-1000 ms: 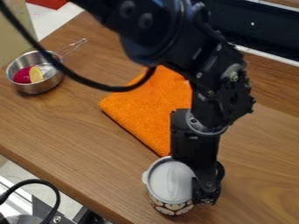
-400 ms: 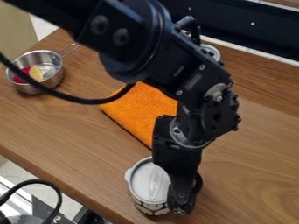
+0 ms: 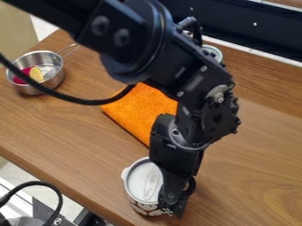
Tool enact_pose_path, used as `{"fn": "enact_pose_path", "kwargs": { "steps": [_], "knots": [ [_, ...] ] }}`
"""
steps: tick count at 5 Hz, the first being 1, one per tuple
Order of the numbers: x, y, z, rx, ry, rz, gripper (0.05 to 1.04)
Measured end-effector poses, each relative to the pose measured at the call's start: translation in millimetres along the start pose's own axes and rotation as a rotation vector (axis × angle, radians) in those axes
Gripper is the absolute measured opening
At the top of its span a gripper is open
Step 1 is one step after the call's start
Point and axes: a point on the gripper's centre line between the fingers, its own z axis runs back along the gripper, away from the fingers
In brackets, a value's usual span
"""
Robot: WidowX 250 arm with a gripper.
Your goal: Remove the material from the corner of the yellow cloth
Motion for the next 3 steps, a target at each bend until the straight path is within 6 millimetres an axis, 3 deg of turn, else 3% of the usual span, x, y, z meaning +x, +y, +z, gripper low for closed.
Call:
{"fn": "enact_pose_path", "kwargs": {
  "steps": [3],
  "knots": [
    [21.2, -2.6, -1.8, -0.027, 0.006, -0.108, 0.999]
  ]
}}
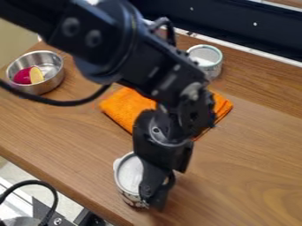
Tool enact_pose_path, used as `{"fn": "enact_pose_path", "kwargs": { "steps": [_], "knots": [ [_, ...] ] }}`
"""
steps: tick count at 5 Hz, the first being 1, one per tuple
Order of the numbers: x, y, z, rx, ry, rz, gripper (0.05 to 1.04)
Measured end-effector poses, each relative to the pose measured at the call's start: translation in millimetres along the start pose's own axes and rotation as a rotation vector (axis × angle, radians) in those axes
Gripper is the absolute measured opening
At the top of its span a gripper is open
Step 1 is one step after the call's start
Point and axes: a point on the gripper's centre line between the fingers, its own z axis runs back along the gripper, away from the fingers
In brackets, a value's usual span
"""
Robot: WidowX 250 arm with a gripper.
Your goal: Remove the material from the corner of the yellow cloth
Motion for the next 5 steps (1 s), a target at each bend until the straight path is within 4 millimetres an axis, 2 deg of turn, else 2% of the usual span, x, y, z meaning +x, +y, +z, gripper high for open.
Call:
{"fn": "enact_pose_path", "kwargs": {
  "steps": [2, 5],
  "knots": [
    [18.6, -1.5, -3.9, 0.016, -0.019, -0.009, 0.999],
    [74.1, -7.6, -17.3, -0.014, -0.017, -0.022, 0.999]
  ]
}}
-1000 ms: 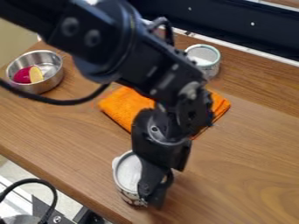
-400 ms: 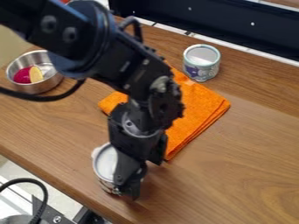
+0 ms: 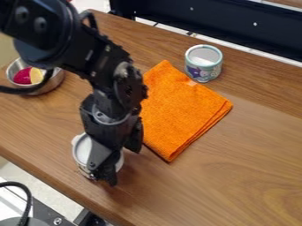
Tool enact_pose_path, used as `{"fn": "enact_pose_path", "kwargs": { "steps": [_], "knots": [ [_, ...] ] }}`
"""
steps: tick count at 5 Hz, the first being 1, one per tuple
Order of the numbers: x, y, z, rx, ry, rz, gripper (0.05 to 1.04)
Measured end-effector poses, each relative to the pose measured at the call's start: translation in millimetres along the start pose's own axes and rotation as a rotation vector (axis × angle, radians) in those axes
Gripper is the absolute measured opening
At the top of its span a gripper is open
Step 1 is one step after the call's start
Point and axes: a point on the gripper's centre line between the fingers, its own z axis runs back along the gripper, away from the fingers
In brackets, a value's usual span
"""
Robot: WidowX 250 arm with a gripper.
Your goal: Remove the material from the corner of the yellow cloth
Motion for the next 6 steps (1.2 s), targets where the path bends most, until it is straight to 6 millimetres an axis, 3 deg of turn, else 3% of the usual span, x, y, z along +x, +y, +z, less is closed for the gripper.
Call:
{"fn": "enact_pose_path", "kwargs": {
  "steps": [3, 5, 6],
  "knots": [
    [40.9, -15.9, 15.1, 0.013, 0.017, -0.07, 0.999],
    [46.3, -19.7, 23.3, 0.041, 0.024, -0.06, 0.999],
    [44.8, -24.7, 49.1, 0.016, 0.002, -0.002, 0.999]
  ]
}}
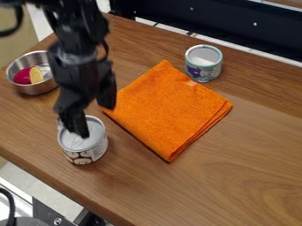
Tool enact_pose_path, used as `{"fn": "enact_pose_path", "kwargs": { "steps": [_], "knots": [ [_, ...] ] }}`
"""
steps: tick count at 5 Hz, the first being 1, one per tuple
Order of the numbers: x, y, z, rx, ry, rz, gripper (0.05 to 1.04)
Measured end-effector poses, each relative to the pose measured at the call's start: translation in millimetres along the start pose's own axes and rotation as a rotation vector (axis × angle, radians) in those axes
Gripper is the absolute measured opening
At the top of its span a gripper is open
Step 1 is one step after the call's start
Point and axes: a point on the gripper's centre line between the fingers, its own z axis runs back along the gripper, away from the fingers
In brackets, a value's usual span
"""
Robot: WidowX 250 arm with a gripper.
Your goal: Remove the material from the corner of the yellow cloth
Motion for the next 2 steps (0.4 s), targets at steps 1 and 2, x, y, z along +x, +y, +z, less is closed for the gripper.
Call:
{"fn": "enact_pose_path", "kwargs": {
  "steps": [1, 2],
  "knots": [
    [-7.3, -9.9, 12.6, -0.006, -0.005, 0.059, 0.999],
    [-26.2, -11.7, 13.7, -0.002, -0.071, -0.015, 0.999]
  ]
}}
